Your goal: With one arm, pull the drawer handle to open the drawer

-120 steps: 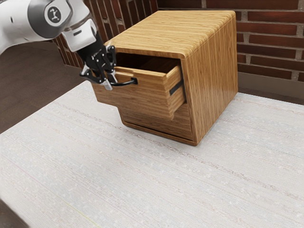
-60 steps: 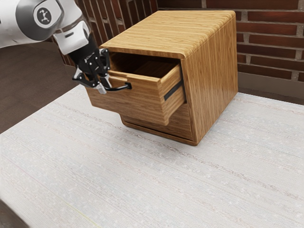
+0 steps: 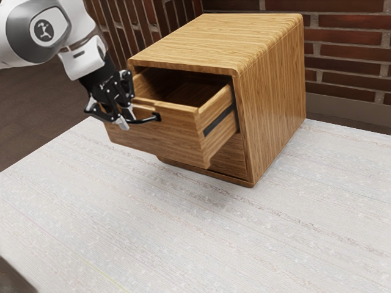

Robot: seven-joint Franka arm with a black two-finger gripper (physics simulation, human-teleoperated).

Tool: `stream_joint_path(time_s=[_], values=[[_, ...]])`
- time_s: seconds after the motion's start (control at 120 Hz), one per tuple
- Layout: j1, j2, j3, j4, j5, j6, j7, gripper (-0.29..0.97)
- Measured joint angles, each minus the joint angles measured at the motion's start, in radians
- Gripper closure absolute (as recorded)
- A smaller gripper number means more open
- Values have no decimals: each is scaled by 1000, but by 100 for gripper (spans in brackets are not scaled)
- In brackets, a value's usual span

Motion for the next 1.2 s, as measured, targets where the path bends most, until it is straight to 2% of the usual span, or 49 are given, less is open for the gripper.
stream_joint_path(time_s=[0.583, 0.967, 1.042, 1.2], values=[[-10, -157, 33, -205, -9, 61, -2, 60], [-8, -239, 43, -251, -18, 73, -3, 60], [-19, -274, 46, -255, -19, 70, -3, 53], [-24, -367, 49, -249, -30, 44, -3, 26]])
